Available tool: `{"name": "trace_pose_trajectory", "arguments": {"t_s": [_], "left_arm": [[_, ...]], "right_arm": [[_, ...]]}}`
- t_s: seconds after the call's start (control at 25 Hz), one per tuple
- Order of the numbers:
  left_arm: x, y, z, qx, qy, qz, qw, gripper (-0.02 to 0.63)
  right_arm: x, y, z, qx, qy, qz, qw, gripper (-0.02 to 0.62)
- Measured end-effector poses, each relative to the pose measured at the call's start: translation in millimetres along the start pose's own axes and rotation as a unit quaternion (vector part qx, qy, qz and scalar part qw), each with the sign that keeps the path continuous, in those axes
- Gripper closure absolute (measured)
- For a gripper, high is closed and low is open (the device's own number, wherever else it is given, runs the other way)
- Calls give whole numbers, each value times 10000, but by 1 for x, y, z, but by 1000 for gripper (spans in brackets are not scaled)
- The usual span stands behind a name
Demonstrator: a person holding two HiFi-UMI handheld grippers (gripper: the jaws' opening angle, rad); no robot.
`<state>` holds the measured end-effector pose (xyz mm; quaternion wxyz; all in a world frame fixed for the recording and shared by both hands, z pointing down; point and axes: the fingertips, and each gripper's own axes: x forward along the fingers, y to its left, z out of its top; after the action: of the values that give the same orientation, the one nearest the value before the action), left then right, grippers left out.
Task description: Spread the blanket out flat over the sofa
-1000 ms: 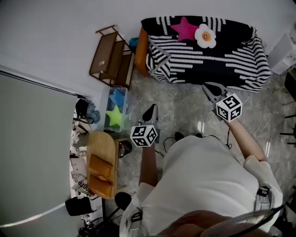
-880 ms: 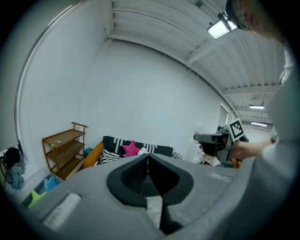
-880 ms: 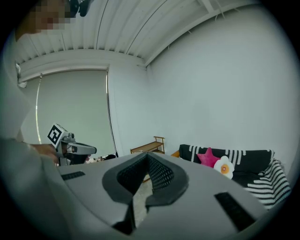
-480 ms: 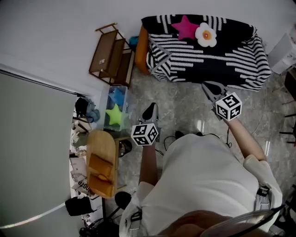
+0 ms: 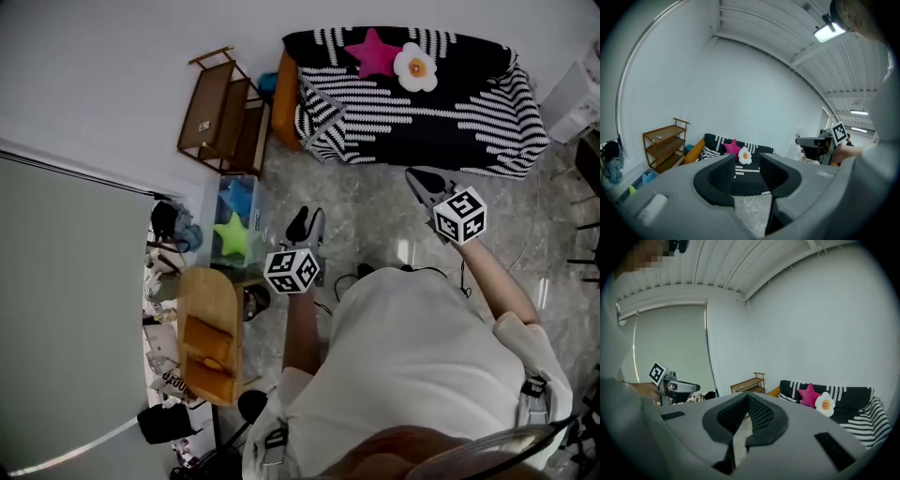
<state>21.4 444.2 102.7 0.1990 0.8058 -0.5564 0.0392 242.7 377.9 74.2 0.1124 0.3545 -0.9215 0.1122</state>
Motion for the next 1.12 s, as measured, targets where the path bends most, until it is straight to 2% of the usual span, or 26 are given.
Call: {"name": "trace_pose_trajectory", "arguments": {"t_s": [0.2, 0.8, 1.12], "left_arm": [[2, 16, -4, -47, 36, -105, 9999, 420], [6, 68, -5, 3, 265, -300, 9992, 420], [11, 82, -5, -82, 310, -322, 9990, 420]], "right_arm": [[15, 9, -5, -7, 74, -23, 10000, 592], [64, 35, -1, -82, 163, -190, 9997, 592], [82, 43, 2, -236, 240, -72, 9994, 591]]}}
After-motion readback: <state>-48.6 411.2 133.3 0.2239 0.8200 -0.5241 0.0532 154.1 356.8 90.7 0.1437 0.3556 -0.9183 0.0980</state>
